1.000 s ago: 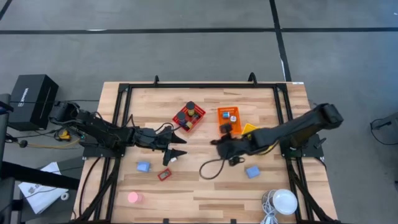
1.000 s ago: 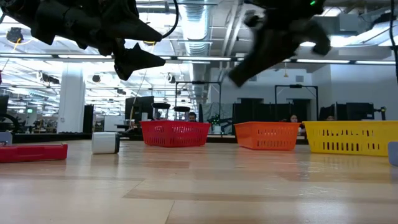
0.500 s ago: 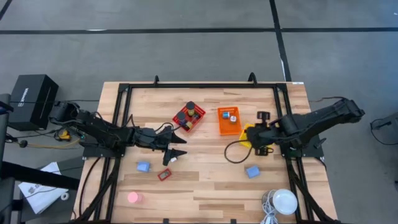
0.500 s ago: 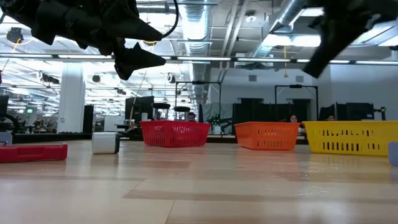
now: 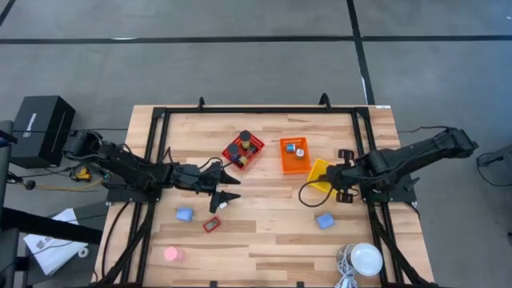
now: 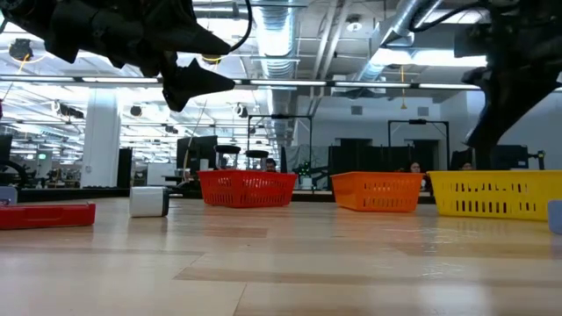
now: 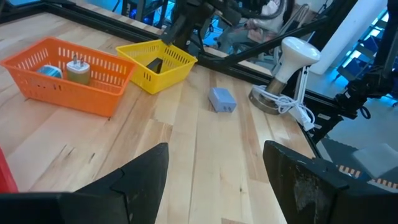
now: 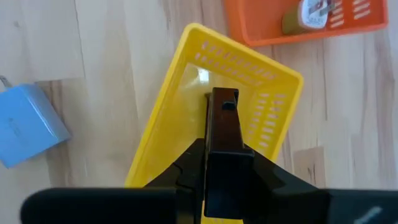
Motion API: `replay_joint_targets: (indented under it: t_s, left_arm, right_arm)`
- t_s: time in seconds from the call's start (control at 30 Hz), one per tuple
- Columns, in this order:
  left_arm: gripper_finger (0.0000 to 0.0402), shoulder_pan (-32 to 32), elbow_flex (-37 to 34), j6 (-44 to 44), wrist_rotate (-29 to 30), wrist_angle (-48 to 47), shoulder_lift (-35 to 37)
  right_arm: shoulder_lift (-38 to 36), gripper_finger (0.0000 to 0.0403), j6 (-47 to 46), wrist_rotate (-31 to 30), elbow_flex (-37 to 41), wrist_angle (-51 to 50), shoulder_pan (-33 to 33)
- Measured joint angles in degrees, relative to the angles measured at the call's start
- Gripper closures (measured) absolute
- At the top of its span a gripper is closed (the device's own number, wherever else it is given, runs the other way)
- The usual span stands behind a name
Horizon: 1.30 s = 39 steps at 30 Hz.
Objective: Pick & Place Office items
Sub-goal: Put the black digital timer into the yellow bin, then adjust the red bin
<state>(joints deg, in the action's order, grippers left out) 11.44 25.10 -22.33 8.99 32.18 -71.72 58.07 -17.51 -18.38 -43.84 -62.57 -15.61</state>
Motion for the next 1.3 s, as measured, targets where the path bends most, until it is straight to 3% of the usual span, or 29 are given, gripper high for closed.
replay_joint_targets:
  t_s: [0.5,0.67,1.1,1.3]
  left_arm:
    - [0.0143,0.0,0.0,-0.4,0.3,0.9,0.0]
    - [0.0143,0.0,0.0,-0.4,0.5,0.9,0.0]
    - [0.0143,0.0,0.0,-0.4,0.5,1.3,0.0]
    - [0.0143,0.0,0.0,-0.4,0.4,1.4,0.0]
  right_arm:
    - [7.2,0.0342,-4.7,-0.9,0.0,-3.4,6.5]
    - [10.9,0.0337,-4.7,2.4,0.0,-3.2,7.2]
    - [14.2,0.0217,-3.1,4.2,0.0,-4.7,7.2]
    - [13.8,0.0186,-3.1,5.6,-2.7,-5.1,7.1]
